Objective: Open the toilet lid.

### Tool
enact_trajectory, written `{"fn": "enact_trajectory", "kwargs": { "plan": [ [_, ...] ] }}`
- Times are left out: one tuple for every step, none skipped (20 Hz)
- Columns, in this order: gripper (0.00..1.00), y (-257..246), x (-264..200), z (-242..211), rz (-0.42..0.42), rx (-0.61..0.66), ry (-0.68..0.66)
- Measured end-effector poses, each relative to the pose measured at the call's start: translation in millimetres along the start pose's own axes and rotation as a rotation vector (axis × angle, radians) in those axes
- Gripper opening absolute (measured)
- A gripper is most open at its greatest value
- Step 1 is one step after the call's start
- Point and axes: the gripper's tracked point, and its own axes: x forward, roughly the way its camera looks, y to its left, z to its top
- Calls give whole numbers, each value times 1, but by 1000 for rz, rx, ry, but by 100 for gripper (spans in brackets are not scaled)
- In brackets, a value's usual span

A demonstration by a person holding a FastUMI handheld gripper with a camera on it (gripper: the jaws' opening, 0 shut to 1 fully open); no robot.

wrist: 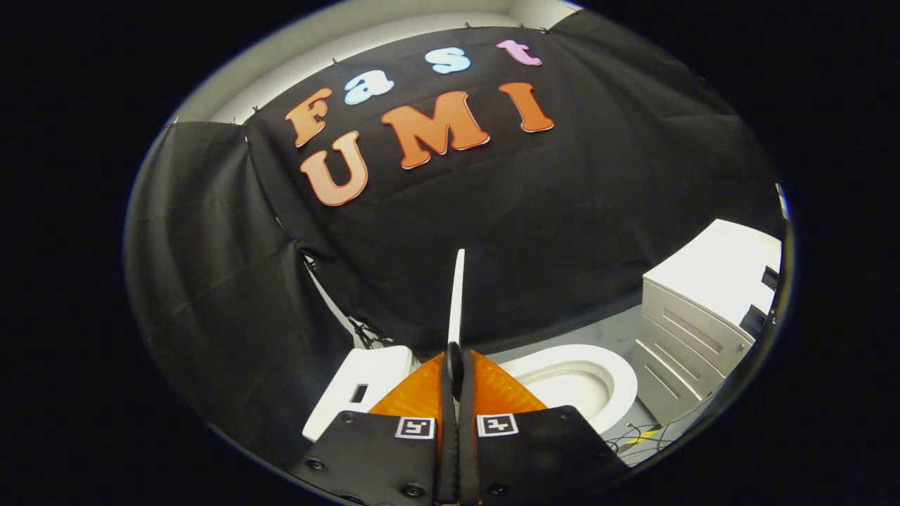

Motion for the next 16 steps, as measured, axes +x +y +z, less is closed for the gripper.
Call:
{"fn": "enact_trajectory", "kwargs": {
  "plan": [
    [8, 15, -1, -1, 16, -15, 2],
    [8, 29, 0, -2, 33, -33, 5],
    [8, 43, -1, -3, 47, -54, 8],
    [8, 55, 0, -6, 57, -74, 8],
    [8, 66, 1, -9, 67, -93, 12],
    [8, 80, 1, -13, 76, -108, 20],
    [8, 91, 3, -17, 82, -124, 26],
    [8, 103, 4, -19, 88, -128, 33],
    [8, 113, 6, -22, 97, -132, 35],
    [8, 125, 6, -25, 105, -141, 38],
    [8, 135, 7, -29, 109, -157, 39],
    [8, 145, 8, -32, 114, -178, 41],
    [8, 154, 10, -36, 117, -198, 42],
    [8, 164, 12, -40, 121, -216, 45],
    [8, 175, 14, -45, 125, -237, 46],
    [8, 185, 15, -50, 129, -256, 51]
  ]
}}
